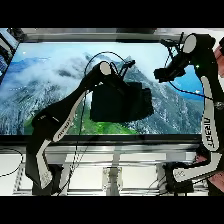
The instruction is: Fold the clothes and pants, and hang the long-sleeved shirts on hangers.
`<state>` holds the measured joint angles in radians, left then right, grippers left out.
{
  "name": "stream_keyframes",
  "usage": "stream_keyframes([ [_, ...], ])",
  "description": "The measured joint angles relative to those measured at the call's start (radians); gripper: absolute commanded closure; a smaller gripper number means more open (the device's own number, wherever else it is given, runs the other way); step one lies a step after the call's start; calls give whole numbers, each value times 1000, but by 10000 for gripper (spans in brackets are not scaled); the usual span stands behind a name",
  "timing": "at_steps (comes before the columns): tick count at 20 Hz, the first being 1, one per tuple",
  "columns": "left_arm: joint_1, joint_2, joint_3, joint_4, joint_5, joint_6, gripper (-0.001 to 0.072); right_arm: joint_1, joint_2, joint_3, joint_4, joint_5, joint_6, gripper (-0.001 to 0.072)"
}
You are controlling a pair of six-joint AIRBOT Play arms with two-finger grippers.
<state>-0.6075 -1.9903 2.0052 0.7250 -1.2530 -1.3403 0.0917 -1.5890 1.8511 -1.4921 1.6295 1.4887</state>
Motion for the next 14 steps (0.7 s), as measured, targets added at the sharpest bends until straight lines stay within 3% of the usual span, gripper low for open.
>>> stream_keyframes([
  [2, -7, -26, 0, -111, 15, 48, 259, -19, 0, 0, -2, 1, 1, 681],
  [4, -15, -48, 0, -201, 22, 89, 156, -31, 0, 0, -2, 0, 2, 647],
  [6, -20, -60, 0, -259, 26, 120, 150, -37, -1, -4, -2, -7, 1, 327],
  [7, -19, -64, 0, -280, 25, 133, 156, -39, -1, -9, -3, -13, -4, 311],
  [8, -12, -64, 0, -289, 24, 137, 156, -41, -1, -18, -3, -23, -14, 243],
  [9, 1, -62, 0, -285, 22, 136, 156, -42, -1, -32, -2, -31, -27, 71],
  [11, 36, -41, 0, -213, -22, 104, 156, -43, -1, -76, 15, -59, -62, 32],
  [14, 100, 16, 0, 56, -139, 12, 156, -43, -10, -182, 129, -114, -138, 15],
])
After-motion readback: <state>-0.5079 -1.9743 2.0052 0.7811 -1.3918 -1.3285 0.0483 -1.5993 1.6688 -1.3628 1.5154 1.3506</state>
